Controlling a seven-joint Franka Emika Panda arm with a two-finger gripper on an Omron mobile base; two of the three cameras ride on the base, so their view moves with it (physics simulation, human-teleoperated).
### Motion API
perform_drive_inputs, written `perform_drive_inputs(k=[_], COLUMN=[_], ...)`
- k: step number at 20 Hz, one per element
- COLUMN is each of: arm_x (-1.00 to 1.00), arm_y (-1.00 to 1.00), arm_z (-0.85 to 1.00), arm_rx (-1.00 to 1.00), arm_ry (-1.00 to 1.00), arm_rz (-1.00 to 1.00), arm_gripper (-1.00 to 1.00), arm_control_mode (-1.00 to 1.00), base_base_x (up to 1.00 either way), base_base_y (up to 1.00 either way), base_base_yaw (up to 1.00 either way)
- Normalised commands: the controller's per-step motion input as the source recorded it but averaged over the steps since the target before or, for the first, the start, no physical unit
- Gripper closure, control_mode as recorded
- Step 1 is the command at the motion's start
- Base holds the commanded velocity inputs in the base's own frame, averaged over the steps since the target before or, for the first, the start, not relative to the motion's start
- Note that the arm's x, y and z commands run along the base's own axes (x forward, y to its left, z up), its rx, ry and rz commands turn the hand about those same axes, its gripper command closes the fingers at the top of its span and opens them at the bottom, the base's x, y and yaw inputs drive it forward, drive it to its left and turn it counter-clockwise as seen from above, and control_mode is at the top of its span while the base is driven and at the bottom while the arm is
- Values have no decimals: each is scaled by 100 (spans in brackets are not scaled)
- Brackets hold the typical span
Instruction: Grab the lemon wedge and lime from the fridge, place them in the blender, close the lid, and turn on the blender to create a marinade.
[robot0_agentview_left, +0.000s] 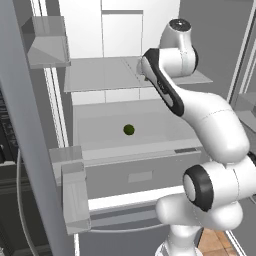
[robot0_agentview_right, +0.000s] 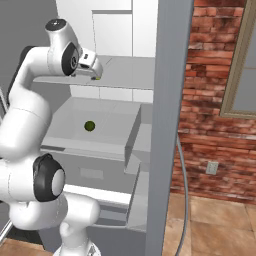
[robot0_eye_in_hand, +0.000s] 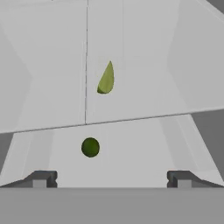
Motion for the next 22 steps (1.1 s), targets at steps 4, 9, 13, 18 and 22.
perform_drive_inputs(k=[4, 9, 13, 18, 22], arm_x=[58, 56, 56, 44, 31], arm_y=[0, 0, 1, 0, 0], arm_z=[-12, -22, -16, -21, -25], arm_rx=[-3, -1, 0, 0, 0], arm_ry=[8, 5, 1, 0, 0], arm_rz=[0, 0, 0, 0, 0], arm_gripper=[-100, -100, -100, -100, -100], arm_control_mode=[-100, -100, -100, -100, -100], base_base_x=[0, 0, 0, 0, 0], base_base_y=[0, 0, 0, 0, 0], base_base_yaw=[0, 0, 0, 0, 0])
